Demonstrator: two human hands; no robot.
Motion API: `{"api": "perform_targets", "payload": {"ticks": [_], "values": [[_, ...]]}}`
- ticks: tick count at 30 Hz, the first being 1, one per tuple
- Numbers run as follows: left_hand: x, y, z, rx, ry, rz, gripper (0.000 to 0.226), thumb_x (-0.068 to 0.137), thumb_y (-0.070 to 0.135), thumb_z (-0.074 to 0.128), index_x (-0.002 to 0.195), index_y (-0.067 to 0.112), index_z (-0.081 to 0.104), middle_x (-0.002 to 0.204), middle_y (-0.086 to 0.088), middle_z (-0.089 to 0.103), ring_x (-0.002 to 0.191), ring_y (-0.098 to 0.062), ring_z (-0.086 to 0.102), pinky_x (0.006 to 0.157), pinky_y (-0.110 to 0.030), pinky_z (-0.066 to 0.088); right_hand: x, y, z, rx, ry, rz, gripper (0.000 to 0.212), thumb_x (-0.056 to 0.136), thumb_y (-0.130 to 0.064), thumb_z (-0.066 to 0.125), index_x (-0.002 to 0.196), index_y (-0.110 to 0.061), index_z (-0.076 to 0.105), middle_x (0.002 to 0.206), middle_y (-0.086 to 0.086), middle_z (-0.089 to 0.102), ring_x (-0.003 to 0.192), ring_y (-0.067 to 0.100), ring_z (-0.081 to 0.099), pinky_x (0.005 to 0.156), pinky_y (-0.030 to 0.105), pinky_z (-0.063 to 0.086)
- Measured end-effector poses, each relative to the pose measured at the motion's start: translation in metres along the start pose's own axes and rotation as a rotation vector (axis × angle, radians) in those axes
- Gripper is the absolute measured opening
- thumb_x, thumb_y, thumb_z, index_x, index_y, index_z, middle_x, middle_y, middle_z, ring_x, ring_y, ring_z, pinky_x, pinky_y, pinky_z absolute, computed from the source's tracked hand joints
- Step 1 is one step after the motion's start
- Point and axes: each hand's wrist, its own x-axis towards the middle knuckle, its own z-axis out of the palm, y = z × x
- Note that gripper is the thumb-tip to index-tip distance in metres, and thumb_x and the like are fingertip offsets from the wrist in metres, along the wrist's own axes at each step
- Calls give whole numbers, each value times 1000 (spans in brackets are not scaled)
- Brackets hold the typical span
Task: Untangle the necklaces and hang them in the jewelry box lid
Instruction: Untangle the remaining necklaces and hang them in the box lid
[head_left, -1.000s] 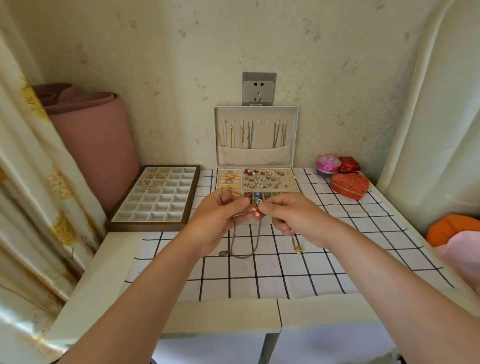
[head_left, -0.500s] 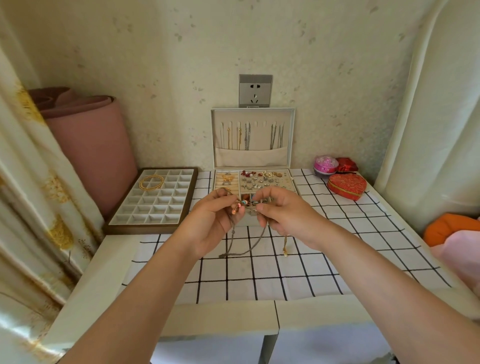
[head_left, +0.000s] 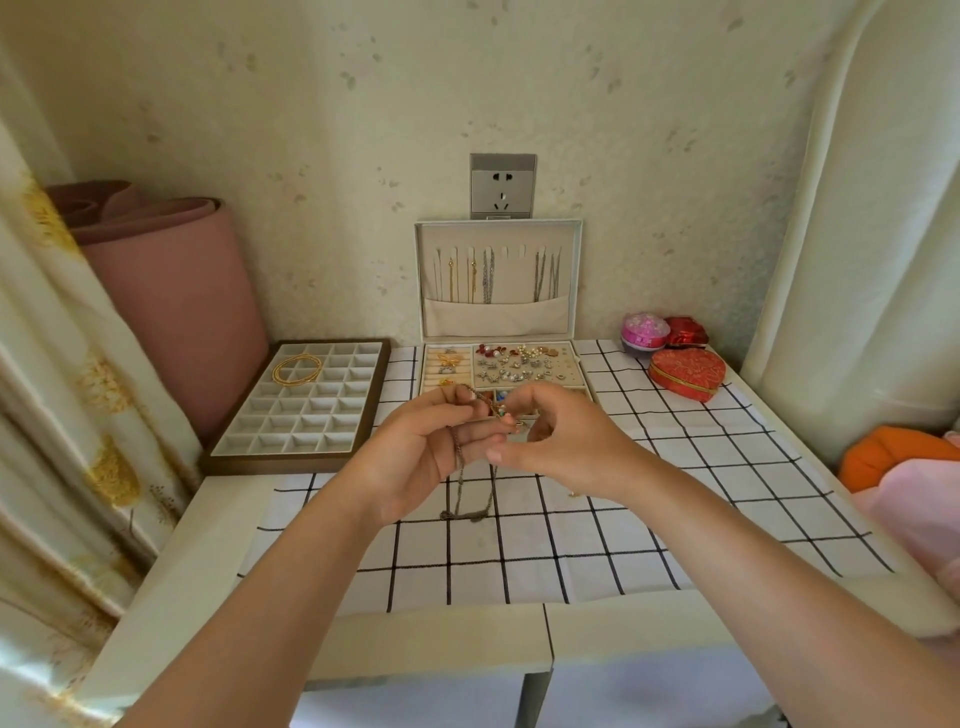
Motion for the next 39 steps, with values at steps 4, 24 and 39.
{"api": "perform_targets", "payload": {"ticks": [4,24,39], "values": [[-1,-2,1,6,-25,-25,14,87,5,56,101,6,54,95,-13,66,103,-32,69,100,-44,52,0,2,2,14,91,-89,33,74,-29,84,96,-36,59,95,-13,68,60,5,52,65,31,51],[0,1,0,647,436,-137,32,98,30,54,69,19,47,51,10,37,43,-9,28,42,-20,24,12,-3,0,615,118,280,21,96,-15,47,85,-11,64,82,8,65,75,20,61,75,36,48],[-2,-18,6,747,141,-175,11,97,11,55,97,12,65,103,-9,71,87,-20,72,80,-32,57,4,-7,6,420,70,192,18,98,-17,60,85,-12,71,65,-4,67,60,11,61,66,28,55]]}}
